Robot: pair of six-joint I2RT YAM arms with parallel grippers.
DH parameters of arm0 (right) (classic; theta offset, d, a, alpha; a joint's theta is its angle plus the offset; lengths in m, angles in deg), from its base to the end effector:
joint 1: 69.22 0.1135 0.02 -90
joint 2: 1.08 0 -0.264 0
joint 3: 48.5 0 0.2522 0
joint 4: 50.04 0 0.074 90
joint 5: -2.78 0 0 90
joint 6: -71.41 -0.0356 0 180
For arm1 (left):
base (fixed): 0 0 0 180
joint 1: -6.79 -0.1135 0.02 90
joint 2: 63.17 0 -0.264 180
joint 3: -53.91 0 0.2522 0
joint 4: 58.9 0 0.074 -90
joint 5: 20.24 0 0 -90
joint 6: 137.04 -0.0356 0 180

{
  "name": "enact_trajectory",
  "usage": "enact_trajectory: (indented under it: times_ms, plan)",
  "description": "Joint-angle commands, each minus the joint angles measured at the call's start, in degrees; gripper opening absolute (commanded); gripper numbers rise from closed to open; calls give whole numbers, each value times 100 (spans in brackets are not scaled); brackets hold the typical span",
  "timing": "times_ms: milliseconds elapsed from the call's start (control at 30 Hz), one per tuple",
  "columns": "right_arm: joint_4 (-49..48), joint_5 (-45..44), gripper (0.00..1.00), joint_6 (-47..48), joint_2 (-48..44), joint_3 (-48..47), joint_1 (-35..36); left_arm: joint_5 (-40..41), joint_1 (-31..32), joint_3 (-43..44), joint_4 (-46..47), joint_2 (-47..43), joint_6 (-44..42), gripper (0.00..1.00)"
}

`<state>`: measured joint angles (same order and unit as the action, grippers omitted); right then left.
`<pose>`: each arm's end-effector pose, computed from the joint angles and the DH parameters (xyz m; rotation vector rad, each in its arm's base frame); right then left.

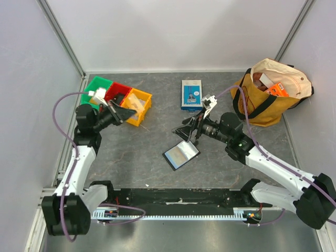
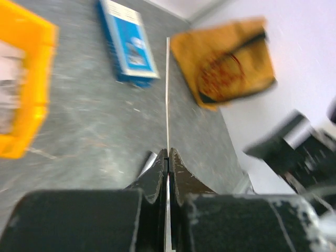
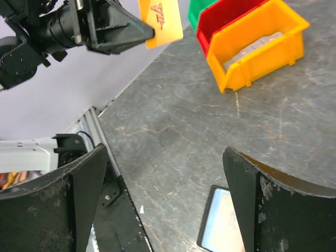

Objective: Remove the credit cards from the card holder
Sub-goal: Place the credit card in the storage box.

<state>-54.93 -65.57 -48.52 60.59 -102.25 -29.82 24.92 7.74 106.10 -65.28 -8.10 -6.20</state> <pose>0.1860 0.1698 0.3055 -0.4581 1.7079 1.2122 0.2182 -0.0287 0.3013 -0.0198 1.8405 -1.1961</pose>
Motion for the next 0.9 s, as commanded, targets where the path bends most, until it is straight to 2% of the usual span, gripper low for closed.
enact_trajectory:
  times_ms: [0,133,333,567,867]
  plan:
    - [704,-679,98,734,-339,-18,-11,449,-1059,330,-412,538,-6,2]
    - [969,-960,98,1024,-419,88,-11,1055,-1720,962,-983,1110,-216,2]
    - [829,-838,98,1077,-428,228,-11,1689,-2432,1964,-1221,2137,-410,2]
    - [793,-917,98,1156,-568,342,15,2190,-2556,3142,-1309,3763,-262,2]
    - [828,-934,98,1227,-498,342,42,2577,-2547,3653,-599,5232,450,2]
